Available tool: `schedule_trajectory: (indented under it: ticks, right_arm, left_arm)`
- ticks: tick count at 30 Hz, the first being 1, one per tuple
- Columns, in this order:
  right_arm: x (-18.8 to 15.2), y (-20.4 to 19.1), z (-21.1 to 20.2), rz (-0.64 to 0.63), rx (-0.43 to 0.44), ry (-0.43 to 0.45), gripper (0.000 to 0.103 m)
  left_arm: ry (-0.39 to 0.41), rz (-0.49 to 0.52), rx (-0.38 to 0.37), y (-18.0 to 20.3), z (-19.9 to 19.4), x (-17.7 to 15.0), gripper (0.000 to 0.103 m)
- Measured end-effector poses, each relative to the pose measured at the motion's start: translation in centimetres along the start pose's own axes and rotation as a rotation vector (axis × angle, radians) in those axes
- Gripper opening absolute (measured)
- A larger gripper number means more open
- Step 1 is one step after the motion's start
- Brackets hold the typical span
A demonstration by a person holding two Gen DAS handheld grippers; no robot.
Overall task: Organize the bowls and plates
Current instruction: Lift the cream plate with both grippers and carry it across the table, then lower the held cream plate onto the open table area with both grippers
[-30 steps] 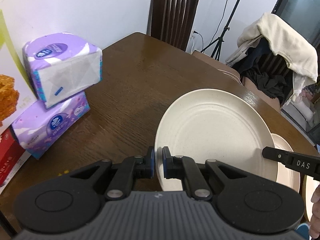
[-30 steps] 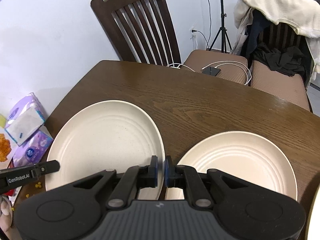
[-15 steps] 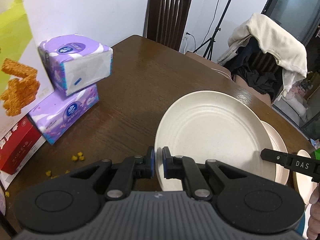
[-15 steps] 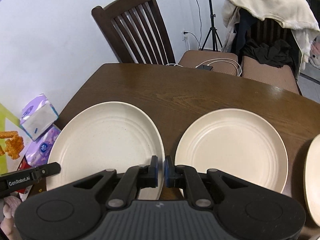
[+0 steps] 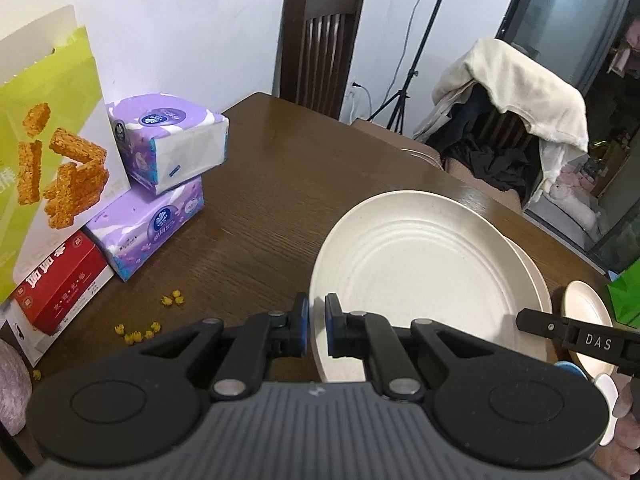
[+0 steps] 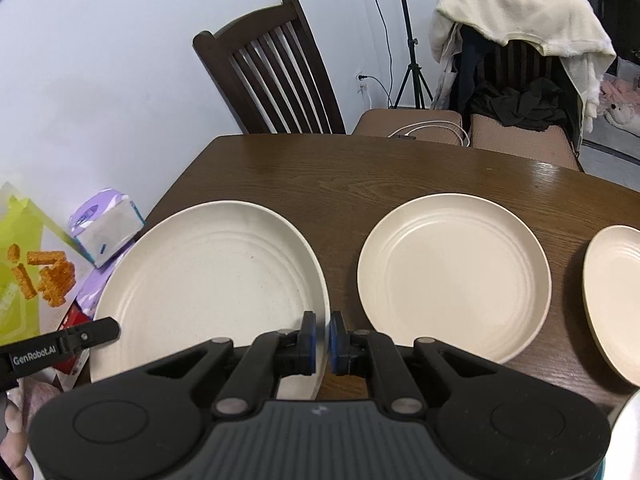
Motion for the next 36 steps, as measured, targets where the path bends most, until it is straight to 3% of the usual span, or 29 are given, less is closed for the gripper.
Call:
schedule_trajectory:
  ticks: [36]
  right_arm:
    - [-8.5,1.9,-17.8,0.110,-0.131,0.117,0.007]
  left_arm:
    - [0.011,0.134,-0.183,4.7,-12.9,-6.2,0.009]
Point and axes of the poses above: each gripper's, at about its wrist camera, not at the fingertips, and z roughly the way its jaws point, y to its right, x to its top, the point moved 4 cm from there along z, roughly the way its jaws point, and after that the axes turned 9 degrees about y, right-handed, at the moved point
